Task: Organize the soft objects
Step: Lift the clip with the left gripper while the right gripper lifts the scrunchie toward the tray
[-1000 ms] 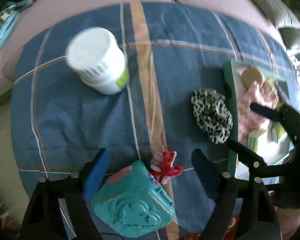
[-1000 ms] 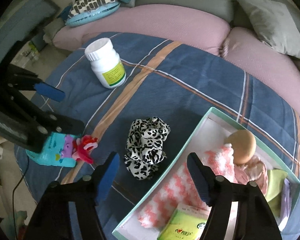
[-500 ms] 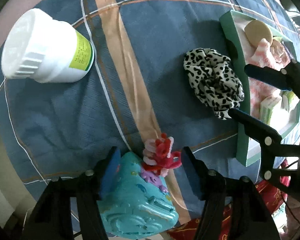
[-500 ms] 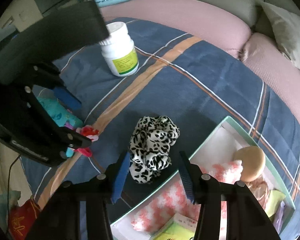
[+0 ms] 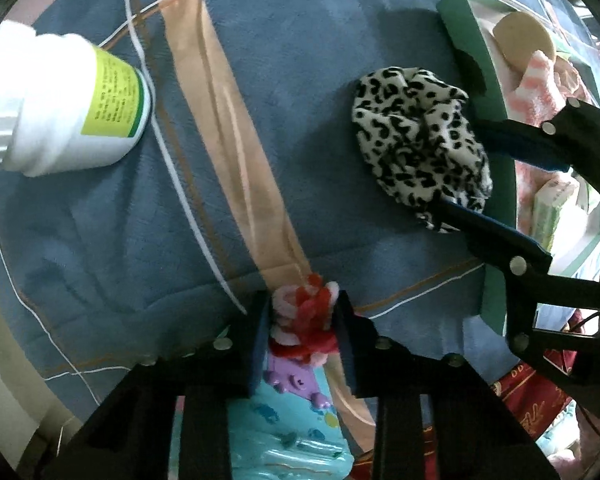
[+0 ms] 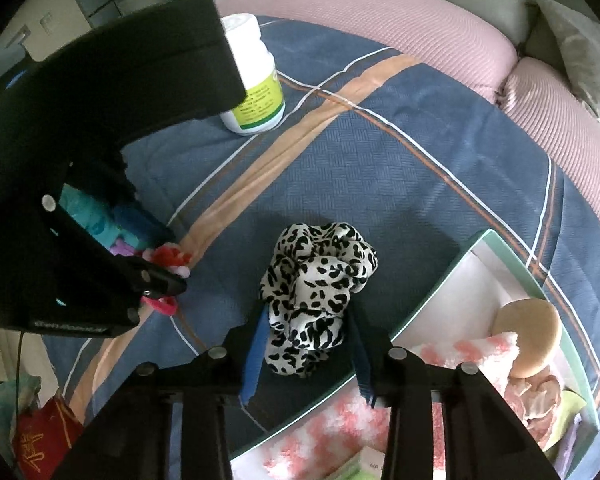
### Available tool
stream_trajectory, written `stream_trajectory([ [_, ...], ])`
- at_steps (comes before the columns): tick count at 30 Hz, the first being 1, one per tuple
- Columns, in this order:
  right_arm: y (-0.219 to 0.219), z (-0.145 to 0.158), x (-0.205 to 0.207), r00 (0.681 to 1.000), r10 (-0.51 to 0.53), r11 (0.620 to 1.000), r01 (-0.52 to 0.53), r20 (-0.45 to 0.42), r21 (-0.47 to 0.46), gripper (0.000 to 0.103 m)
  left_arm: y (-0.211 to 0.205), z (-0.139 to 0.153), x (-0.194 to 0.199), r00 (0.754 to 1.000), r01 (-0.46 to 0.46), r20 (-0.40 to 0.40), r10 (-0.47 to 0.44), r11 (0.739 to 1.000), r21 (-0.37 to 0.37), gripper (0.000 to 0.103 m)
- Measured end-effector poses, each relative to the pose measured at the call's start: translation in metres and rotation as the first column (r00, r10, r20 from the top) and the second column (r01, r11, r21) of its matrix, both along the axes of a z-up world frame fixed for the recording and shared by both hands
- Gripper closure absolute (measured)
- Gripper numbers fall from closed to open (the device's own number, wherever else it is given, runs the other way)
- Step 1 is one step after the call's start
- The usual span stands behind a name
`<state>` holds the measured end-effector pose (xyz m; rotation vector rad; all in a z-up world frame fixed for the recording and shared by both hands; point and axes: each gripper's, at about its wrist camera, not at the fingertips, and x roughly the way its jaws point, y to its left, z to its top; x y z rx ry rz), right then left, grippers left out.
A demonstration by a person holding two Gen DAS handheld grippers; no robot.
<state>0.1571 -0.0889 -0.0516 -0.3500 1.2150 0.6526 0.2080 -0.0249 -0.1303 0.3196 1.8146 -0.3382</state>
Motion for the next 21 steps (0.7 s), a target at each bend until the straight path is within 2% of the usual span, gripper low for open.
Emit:
stream_trajectory([
  [9,-0.004,0.004,0.001,1.0,-0.008,1.0,0.008,0.01,0.006,0.066,-0.01,-0.008,-0.002,1.0,-0.009,0.01,0.009,1.0,-0.014,0.073],
  [21,-0.012,0.019,-0.005,0.999,-0.032,0.999,0.031,0.03,0.031,0.074,-0.001,0.017,-0.011,0.998,-0.047,0.036,0.049,0.998,-0.051,0.074],
])
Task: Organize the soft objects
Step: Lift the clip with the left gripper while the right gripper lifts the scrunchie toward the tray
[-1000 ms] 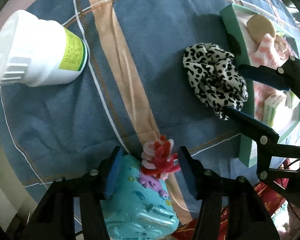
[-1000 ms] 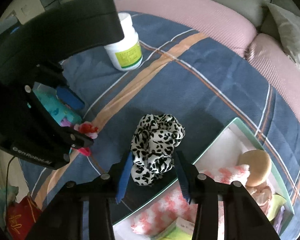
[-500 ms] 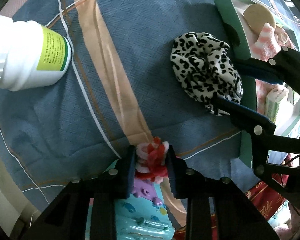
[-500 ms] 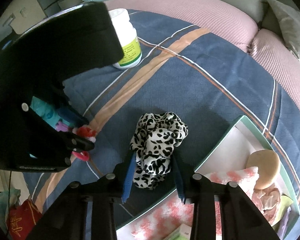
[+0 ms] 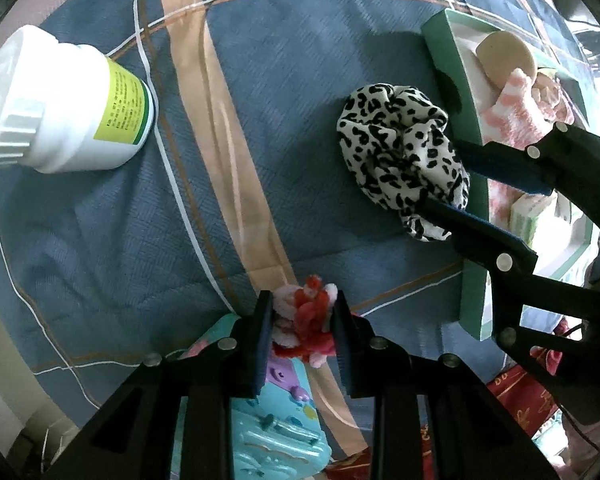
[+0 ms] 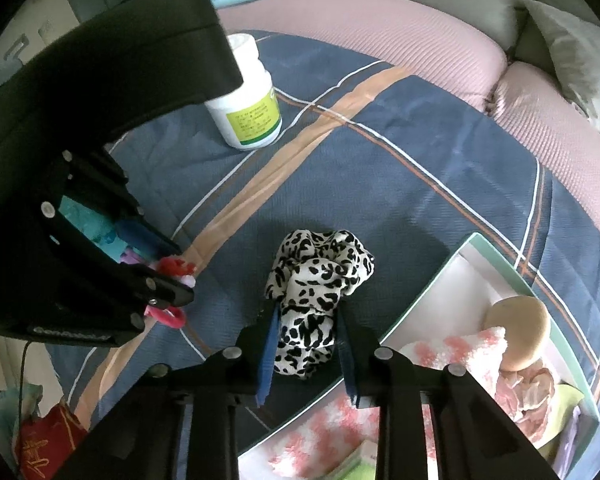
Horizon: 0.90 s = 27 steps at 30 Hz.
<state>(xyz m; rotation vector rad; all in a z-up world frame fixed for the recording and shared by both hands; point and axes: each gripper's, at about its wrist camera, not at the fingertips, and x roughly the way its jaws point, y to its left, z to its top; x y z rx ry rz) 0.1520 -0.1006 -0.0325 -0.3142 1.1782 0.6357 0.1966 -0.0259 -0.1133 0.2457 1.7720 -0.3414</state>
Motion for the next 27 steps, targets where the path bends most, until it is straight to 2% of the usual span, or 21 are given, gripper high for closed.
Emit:
stream_trajectory([
  [10,-0.014,0.019,-0.001,0.999,-0.05,0.998,0.049,0.017,0.047,0.074,0.022,0.033,0.001,0.998,-0.05,0.048,0.051,0.999,-0.02,0.074],
  [14,-0.023,0.035,-0.003,0.996,-0.08,0.994,0.076,0.042,0.081,0.074,0.03,0.056,-0.001,0.992,-0.078,0.095,0.081,0.996,-0.036,0.074],
  [17,-0.033,0.05,-0.006,0.991,-0.119,0.988,0.111,0.068,0.11,0.074,0.033,0.079,-0.004,0.981,-0.101,0.16,0.108,0.994,-0.049,0.074],
  [22,-0.051,0.073,-0.013,0.974,-0.192,0.974,0.174,0.123,0.143,0.074,0.039,0.119,-0.006,0.948,-0.143,0.271,0.166,0.984,-0.103,0.074],
  [26,-0.075,0.096,-0.023,0.943,-0.279,0.955,0.252,0.18,0.159,0.074,0.04,0.155,-0.014,0.9,-0.172,0.373,0.224,0.971,-0.167,0.074],
  [27,-0.081,0.101,-0.026,0.934,-0.298,0.95,0.27,0.197,0.157,0.074,0.039,0.167,-0.018,0.88,-0.177,0.406,0.245,0.964,-0.198,0.074],
])
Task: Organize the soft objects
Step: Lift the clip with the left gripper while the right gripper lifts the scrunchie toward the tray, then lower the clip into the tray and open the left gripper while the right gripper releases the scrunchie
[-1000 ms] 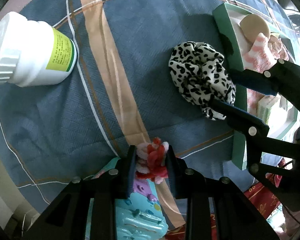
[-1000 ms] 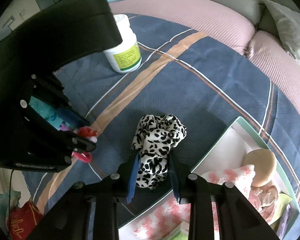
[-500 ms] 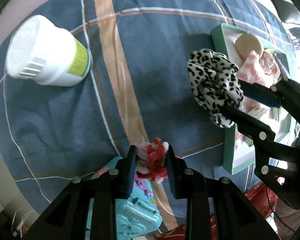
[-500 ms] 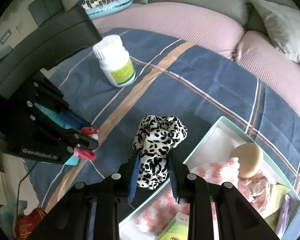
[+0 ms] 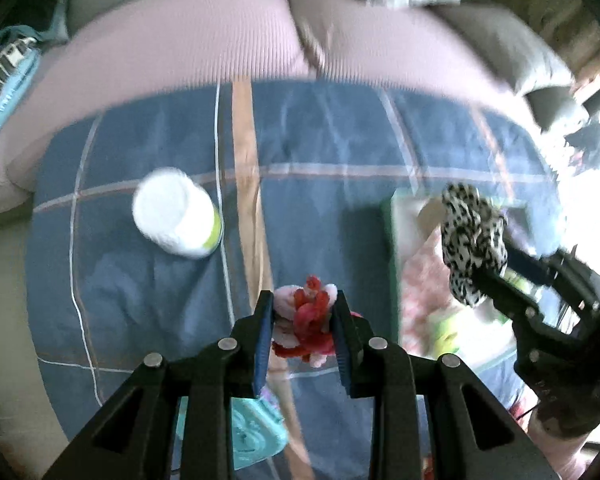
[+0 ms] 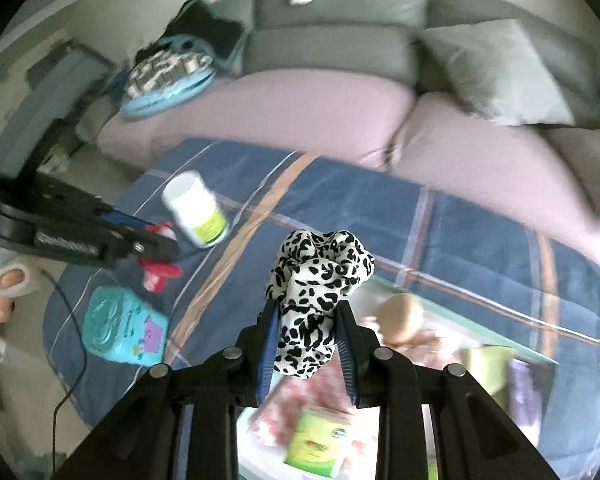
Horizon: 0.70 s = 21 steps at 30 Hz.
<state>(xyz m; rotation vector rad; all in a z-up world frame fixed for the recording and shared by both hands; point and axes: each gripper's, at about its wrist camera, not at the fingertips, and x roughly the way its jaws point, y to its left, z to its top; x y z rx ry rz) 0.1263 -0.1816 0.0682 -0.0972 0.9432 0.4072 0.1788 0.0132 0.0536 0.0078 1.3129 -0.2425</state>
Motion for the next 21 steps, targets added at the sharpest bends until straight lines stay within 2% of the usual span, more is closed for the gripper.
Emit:
stream_trajectory([
  [6,-0.038,0.026,-0.02,0.986,-0.145,0.989,0.146,0.077,0.001,0.074,-0.022,0.046,-0.018,0.987,-0.029,0.156,0.045,0.994,-0.102,0.074],
  [10,-0.071,0.036,-0.034,0.963,-0.247,0.969,0.246,0.108,0.021,0.074,-0.043,0.062,-0.033,0.971,-0.028,0.23,0.058,0.991,-0.131,0.074],
  [14,-0.1,0.041,-0.047,0.934,-0.333,0.942,0.335,0.132,0.01,0.074,-0.066,0.065,-0.047,0.957,-0.011,0.283,0.055,0.988,-0.154,0.074],
  [21,-0.154,0.038,-0.07,0.873,-0.469,0.883,0.468,0.132,0.043,0.074,-0.112,0.043,-0.055,0.952,0.011,0.303,0.043,0.985,-0.174,0.074],
])
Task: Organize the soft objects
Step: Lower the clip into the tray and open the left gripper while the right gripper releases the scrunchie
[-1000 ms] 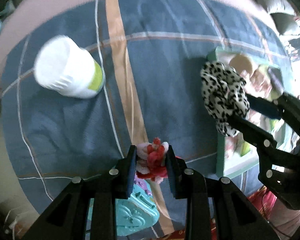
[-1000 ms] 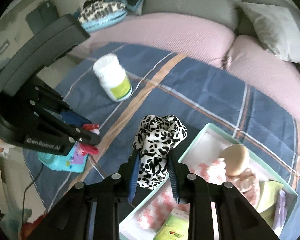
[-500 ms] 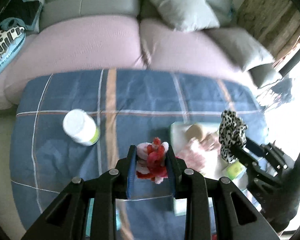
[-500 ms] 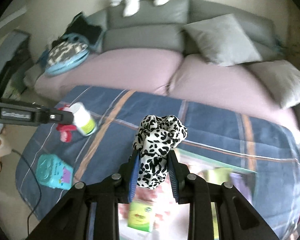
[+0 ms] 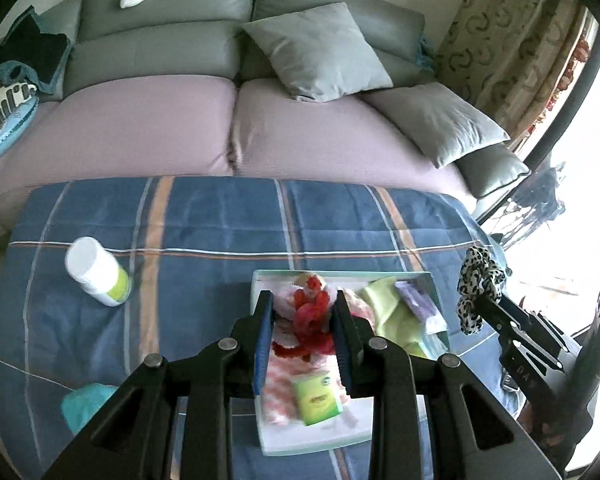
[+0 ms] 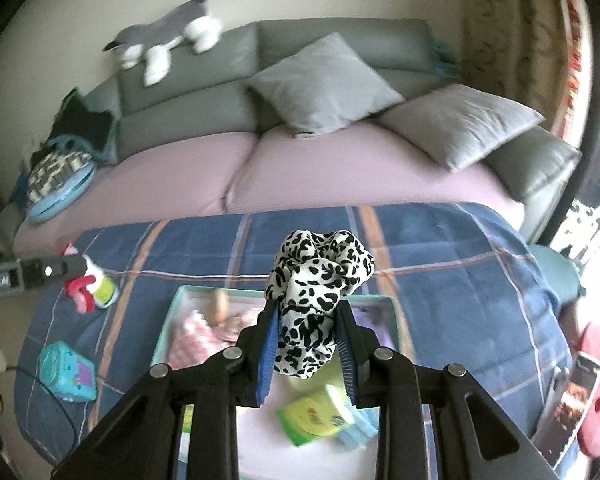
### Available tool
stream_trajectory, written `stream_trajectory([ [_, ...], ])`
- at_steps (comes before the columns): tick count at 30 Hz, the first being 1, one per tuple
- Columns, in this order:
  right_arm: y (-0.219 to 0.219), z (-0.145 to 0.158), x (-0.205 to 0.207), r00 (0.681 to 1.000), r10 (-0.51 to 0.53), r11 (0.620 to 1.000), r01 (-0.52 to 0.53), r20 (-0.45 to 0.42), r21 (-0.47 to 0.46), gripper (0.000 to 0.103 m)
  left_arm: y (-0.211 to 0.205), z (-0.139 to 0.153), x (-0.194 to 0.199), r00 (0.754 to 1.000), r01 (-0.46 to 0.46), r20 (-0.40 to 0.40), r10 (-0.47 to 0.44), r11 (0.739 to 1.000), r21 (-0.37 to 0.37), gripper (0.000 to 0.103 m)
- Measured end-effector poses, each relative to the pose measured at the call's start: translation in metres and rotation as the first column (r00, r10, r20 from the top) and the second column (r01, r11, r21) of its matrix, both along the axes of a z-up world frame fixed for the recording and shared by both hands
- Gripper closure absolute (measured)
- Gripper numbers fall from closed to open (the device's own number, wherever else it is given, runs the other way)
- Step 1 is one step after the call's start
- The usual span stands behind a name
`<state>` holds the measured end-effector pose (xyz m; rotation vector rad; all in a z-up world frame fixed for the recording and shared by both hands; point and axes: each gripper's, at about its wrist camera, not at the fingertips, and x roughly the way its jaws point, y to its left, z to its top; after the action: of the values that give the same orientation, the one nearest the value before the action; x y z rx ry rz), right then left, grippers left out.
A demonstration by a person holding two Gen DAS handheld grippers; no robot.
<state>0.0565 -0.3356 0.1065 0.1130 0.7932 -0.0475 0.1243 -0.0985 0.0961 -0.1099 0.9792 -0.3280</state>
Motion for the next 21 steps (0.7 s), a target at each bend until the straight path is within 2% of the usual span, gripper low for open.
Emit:
stream_trajectory([
  [8,-0.036,-0.004,-0.014,0.998,-0.07,0.997,0.07,0.004,0.028,0.074,-0.043,-0.018,-0.002,0.999,0.036,-0.004,-0.036,0.999,-0.018,0.074],
  [21,-0.056,-0.033,-0.003,0.992,-0.113,0.99,0.117,-0.055,0.073,0.074,-0.083,-0.064,0.012,0.994,0.086,-0.073,-0.086,0.996,0.002,0.074],
])
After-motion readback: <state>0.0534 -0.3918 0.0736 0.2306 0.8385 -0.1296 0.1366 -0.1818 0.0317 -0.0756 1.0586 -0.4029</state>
